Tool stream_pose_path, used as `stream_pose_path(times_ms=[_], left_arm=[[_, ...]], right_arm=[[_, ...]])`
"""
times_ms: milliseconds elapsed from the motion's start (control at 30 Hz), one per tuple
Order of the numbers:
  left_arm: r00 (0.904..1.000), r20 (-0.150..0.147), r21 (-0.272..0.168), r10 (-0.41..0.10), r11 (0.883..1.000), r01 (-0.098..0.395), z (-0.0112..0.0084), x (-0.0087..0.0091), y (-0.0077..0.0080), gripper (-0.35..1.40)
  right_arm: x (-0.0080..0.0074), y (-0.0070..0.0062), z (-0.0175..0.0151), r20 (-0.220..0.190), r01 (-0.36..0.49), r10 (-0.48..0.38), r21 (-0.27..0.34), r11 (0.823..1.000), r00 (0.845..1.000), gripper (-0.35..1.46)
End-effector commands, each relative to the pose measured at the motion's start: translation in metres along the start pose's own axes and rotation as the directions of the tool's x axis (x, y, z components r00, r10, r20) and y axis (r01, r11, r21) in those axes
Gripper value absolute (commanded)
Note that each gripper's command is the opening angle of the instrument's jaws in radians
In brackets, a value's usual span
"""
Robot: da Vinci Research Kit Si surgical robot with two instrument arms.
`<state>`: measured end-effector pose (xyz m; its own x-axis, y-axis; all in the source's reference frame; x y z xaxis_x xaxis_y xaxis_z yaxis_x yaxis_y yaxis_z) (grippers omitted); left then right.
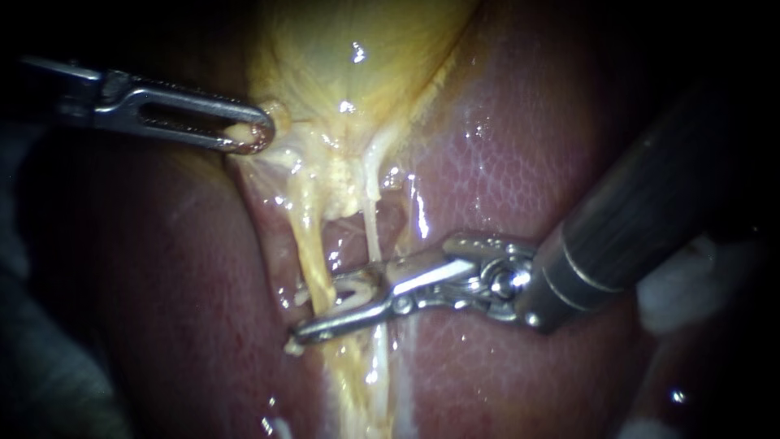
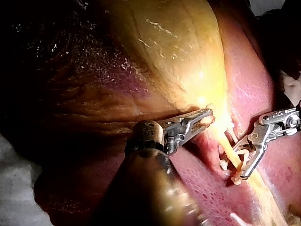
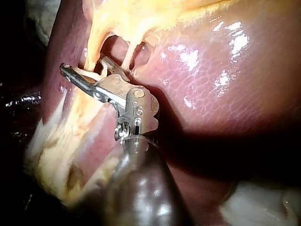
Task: Clipping second clip left tube
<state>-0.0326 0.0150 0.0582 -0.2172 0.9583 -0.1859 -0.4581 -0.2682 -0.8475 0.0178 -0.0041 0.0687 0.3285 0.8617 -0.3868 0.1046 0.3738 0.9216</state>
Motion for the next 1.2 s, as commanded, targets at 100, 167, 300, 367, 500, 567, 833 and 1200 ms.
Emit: stream_pose_path(times_ms=[100,167,300,367,500,567,833,1200], left_arm=[[1.0000,0.000,0.001,0.000,1.000,0.000,0.0000,0.0000,0.0000,-0.35],[1.0000,0.000,0.001,0.000,1.000,0.000,0.0000,0.0000,0.0000,-0.35],[1.0000,0.000,0.001,0.000,1.000,0.000,0.0000,0.0000,0.0000,-0.35],[1.0000,0.000,0.001,0.000,1.000,0.000,0.0000,0.0000,0.0000,-0.35],[1.0000,0.000,0.001,0.000,1.000,0.000,0.0000,0.0000,0.0000,-0.35],[1.0000,0.000,0.001,0.000,1.000,0.000,0.0000,0.0000,0.0000,-0.35],[1.0000,0.000,0.000,0.000,1.000,0.000,0.0000,0.0000,0.0001,-0.35],[1.0000,0.000,0.000,0.000,1.000,0.000,-0.0001,0.0000,0.0001,-0.35]], right_arm=[[0.0001,-0.0002,0.0007,-0.005,-0.006,0.006,0.026,1.000,1.000,0.50],[0.0002,-0.0004,0.0011,-0.012,-0.003,0.003,0.031,1.000,1.000,0.49],[0.0003,-0.0006,0.0017,-0.020,-0.002,0.003,0.035,0.999,1.000,0.49],[0.0004,-0.0007,0.0019,-0.022,-0.002,0.003,0.037,0.999,1.000,0.49],[0.0004,-0.0011,0.0023,-0.029,-0.002,0.003,0.044,0.999,1.000,0.49],[0.0005,-0.0013,0.0023,-0.028,-0.003,0.004,0.045,0.999,1.000,0.49],[0.0020,-0.0041,0.0016,-0.053,-0.014,0.018,0.076,0.997,0.998,0.49],[0.0035,-0.0075,0.0007,-0.048,-0.025,0.030,0.115,0.993,0.998,0.46]])
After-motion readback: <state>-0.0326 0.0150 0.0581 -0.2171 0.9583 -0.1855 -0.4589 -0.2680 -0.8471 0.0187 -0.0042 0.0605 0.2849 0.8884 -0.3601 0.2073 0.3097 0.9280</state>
